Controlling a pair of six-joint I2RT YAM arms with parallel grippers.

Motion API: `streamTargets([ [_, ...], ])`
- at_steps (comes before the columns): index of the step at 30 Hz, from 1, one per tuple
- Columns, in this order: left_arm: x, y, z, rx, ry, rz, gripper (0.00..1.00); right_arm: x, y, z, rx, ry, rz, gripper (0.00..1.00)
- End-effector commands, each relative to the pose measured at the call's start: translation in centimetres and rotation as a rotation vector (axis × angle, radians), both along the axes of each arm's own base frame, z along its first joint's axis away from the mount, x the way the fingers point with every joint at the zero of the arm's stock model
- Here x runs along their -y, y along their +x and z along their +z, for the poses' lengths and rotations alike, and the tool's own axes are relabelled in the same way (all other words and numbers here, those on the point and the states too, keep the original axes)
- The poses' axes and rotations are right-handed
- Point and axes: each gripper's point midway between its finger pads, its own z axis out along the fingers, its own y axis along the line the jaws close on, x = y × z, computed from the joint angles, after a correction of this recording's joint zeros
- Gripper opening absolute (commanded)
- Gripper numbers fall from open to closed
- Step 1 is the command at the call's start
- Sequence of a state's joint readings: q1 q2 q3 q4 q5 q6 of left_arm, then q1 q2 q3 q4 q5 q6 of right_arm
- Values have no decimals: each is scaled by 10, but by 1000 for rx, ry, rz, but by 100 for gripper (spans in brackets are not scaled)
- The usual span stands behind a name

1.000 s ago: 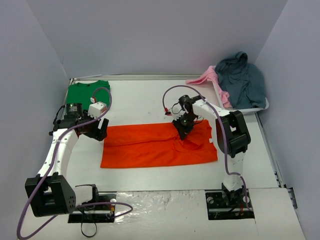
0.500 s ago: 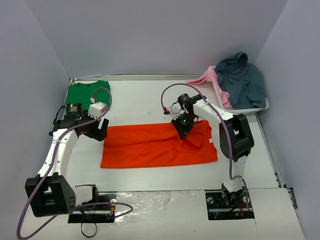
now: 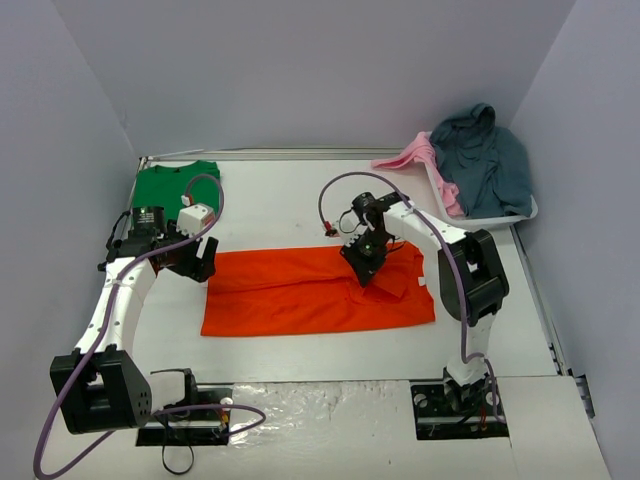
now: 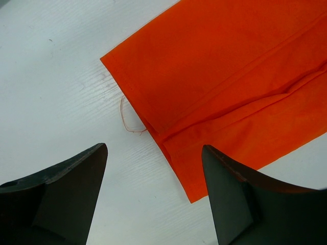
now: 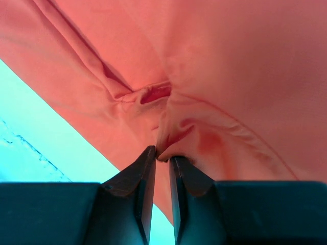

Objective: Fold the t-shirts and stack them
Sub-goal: Rotate the tshirt 90 degrees

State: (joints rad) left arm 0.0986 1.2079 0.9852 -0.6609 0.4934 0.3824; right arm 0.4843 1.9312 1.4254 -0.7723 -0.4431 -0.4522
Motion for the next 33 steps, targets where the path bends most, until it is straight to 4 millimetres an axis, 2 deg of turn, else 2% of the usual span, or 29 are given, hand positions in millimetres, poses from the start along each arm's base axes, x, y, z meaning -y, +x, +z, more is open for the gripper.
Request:
streamTargets([
  [1, 2, -4, 5, 11, -9, -16, 73, 7, -23, 9, -50, -27, 25, 15],
  [5, 2, -4, 5, 12, -8, -17, 74, 6, -32, 6, -74, -33, 37, 21],
  [8, 2, -4, 5, 12, -9, -18, 73, 4, -35, 6, -81, -34, 48, 29],
  [11, 2, -4, 5, 12, -9, -18, 73, 1, -37, 7, -80, -29, 58, 31],
  [22, 2, -5, 6, 15, -5, -17, 73, -19, -19, 1, -74, -2, 97, 36],
  [26, 0, -5, 5, 14, 1, -13, 74, -29, -21, -2, -85, -5, 123, 36],
  [33, -1, -5, 4, 8, -3, -10, 73, -31, -36, -14, -126, -27, 161, 37],
])
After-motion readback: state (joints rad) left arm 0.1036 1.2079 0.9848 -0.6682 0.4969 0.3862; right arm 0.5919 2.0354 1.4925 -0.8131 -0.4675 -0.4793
